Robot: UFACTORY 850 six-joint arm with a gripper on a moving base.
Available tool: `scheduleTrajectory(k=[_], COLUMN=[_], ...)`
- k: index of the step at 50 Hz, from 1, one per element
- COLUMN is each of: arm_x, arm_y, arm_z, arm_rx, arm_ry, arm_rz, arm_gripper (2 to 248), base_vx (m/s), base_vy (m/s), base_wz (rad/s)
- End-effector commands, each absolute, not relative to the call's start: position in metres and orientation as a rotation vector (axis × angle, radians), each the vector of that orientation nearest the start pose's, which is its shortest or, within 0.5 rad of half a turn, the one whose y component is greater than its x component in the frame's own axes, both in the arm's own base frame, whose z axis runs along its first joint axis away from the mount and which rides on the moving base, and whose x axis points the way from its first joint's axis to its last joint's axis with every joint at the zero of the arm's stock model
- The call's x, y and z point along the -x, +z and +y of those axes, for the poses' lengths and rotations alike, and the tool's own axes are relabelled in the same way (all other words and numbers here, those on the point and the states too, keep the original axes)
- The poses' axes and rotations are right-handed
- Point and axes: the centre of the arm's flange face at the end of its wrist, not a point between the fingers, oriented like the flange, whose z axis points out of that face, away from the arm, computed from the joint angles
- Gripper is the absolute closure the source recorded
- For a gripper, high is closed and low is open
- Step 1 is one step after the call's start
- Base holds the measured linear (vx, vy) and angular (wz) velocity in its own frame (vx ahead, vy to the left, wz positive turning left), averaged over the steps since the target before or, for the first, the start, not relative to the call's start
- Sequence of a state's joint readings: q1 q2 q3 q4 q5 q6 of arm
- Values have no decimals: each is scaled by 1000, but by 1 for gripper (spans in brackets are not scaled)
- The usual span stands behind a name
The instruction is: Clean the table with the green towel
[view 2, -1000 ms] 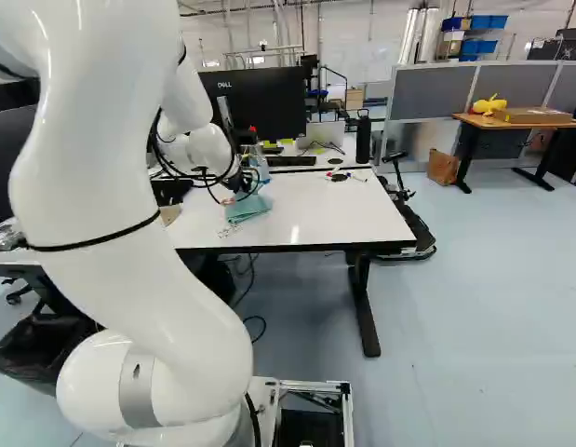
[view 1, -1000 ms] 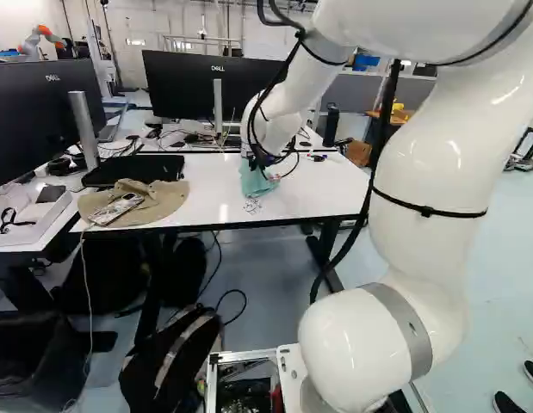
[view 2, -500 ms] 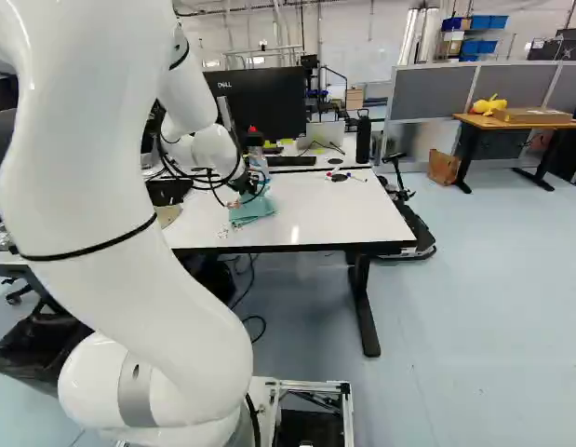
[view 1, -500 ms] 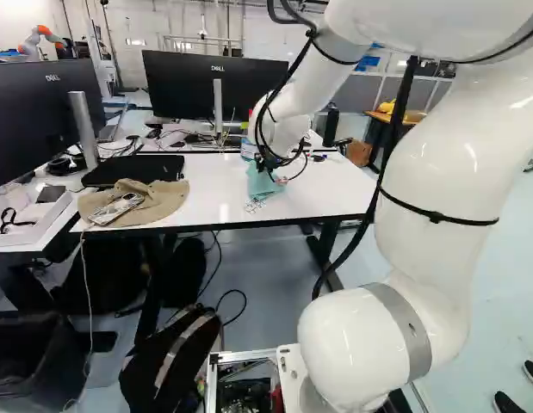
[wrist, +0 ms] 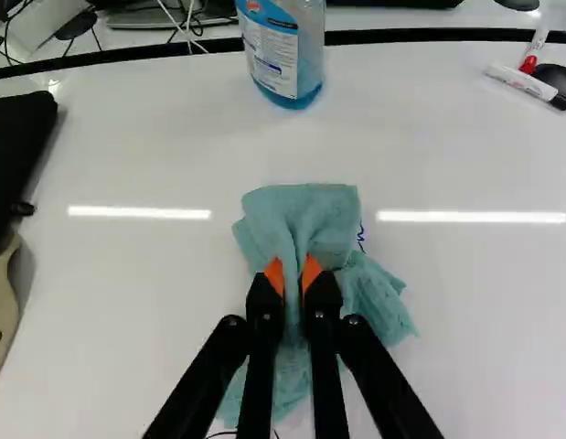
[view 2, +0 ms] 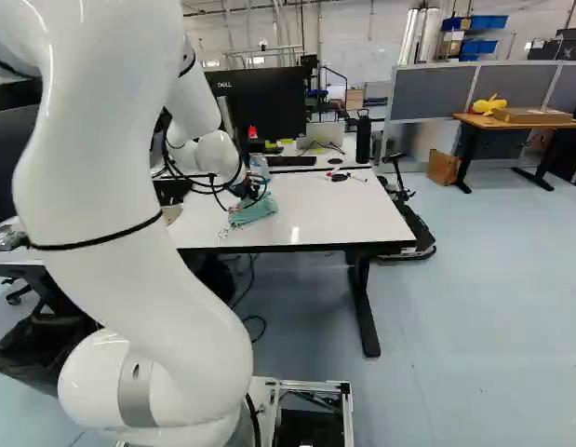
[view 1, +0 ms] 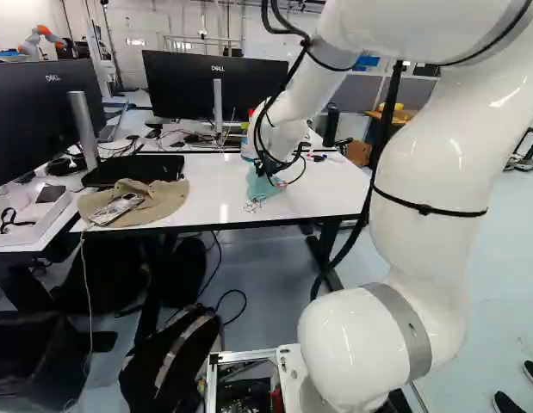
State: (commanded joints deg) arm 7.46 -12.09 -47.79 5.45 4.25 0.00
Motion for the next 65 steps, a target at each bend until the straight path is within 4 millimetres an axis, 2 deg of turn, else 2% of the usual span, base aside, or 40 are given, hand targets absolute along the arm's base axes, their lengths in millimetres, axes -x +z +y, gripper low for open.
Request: scheduleTrajectory(k=[8, 65], arm_x=[-509, -505], arm_y=[408, 406], arm_z=[66, 66], arm_rx=[2900, 2923], arm_ry=[-1018, -951], arm_rz=[-48, -50], arm_gripper=[209, 209], base_vx=[0, 0], base_vy=[0, 0], base_wz=[0, 0])
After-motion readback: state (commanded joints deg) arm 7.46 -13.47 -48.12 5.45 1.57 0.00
